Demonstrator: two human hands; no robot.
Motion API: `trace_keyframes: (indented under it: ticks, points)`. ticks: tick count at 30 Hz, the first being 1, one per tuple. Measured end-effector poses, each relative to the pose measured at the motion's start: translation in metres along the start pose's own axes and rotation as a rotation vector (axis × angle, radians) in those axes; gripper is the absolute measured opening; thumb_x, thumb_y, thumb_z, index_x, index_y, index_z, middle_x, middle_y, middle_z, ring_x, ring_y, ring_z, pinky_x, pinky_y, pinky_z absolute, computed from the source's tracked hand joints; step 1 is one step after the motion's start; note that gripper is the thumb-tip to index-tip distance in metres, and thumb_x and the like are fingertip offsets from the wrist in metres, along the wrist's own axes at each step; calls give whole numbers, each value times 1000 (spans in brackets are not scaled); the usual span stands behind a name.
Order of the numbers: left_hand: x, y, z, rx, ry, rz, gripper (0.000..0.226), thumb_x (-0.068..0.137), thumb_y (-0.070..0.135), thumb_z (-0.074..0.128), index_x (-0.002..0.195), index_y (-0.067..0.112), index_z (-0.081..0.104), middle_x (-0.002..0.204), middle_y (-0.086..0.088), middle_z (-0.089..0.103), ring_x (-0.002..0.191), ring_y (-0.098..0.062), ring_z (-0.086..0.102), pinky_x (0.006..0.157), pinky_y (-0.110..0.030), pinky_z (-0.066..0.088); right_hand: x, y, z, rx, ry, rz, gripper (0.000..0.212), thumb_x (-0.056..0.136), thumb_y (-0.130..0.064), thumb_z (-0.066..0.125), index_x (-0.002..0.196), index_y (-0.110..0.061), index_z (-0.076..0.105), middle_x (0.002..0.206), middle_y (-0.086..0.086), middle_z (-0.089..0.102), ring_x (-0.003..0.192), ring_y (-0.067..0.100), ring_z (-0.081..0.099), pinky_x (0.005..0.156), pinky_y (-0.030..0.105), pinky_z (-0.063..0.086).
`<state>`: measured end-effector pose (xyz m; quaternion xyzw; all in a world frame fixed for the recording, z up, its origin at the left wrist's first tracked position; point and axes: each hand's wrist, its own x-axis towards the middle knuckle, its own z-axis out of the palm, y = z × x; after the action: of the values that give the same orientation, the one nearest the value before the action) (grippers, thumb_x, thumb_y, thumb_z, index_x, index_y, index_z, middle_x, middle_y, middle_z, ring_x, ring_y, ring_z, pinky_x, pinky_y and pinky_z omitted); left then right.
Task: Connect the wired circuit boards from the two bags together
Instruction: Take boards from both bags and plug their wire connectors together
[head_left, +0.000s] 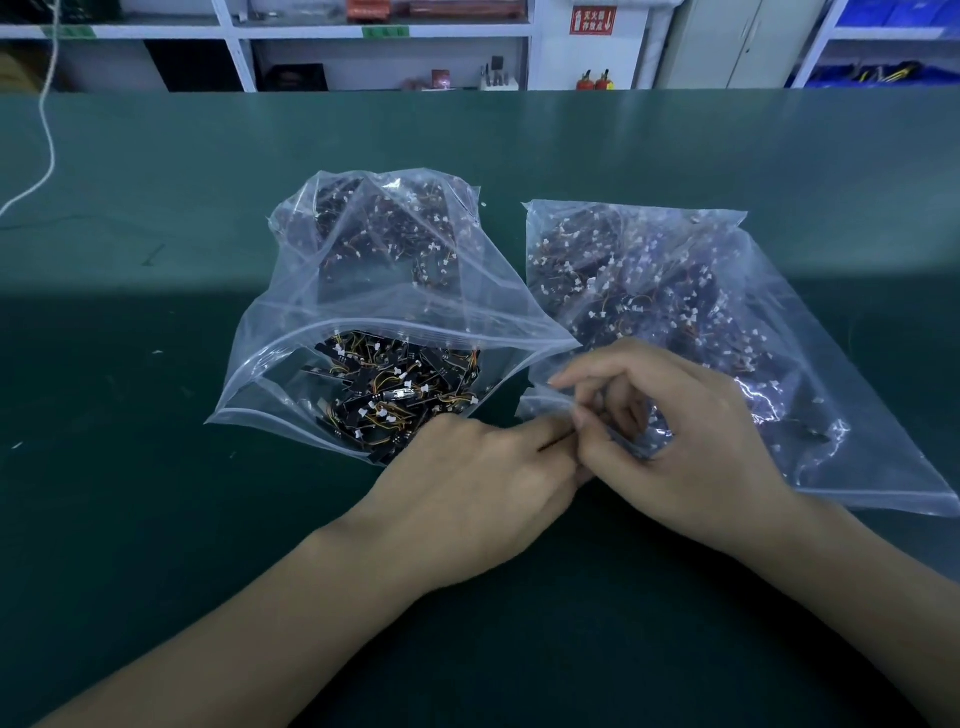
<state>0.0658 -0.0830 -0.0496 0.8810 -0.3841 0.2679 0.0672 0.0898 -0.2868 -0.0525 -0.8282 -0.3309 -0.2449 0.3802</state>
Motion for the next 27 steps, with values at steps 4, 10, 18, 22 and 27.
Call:
trace_keyframes:
  ticks: [4,10,18,22,27]
  points:
    - [-2,-16,-8,-196,166,-136,25,99,26,59,76,18,68,74,10,58,57,-19,50,46,-30,42,1,1,-2,11,23,22,25,89,-17,68,113,-24,72,87,-20,62,64,14,57,67,21,50]
    - [-13,-49,-12,-53,207,-433,28,99,32,63,75,19,58,62,13,44,54,-17,47,52,-26,33,-2,1,-2,6,-14,33,29,87,-10,71,114,-21,73,87,-21,61,62,17,57,65,24,51]
    - [-16,-59,-14,-6,73,-487,22,95,53,70,87,33,72,54,20,34,55,-12,50,54,-28,43,-2,0,-2,-3,-32,35,29,87,-9,72,113,-21,74,87,-19,62,61,17,57,63,29,52]
    - [-15,-56,-15,-64,81,-475,19,92,44,76,77,33,74,51,21,34,54,-10,51,53,-27,45,-2,1,-3,0,-44,34,28,88,-12,70,113,-23,74,88,-24,60,60,16,58,60,32,52]
    - [-16,-53,-12,-129,27,-543,15,90,52,70,84,38,73,54,18,46,58,-9,54,58,-29,44,-2,1,-3,12,-54,30,24,91,-17,67,113,-22,73,88,-22,60,59,17,57,59,34,52]
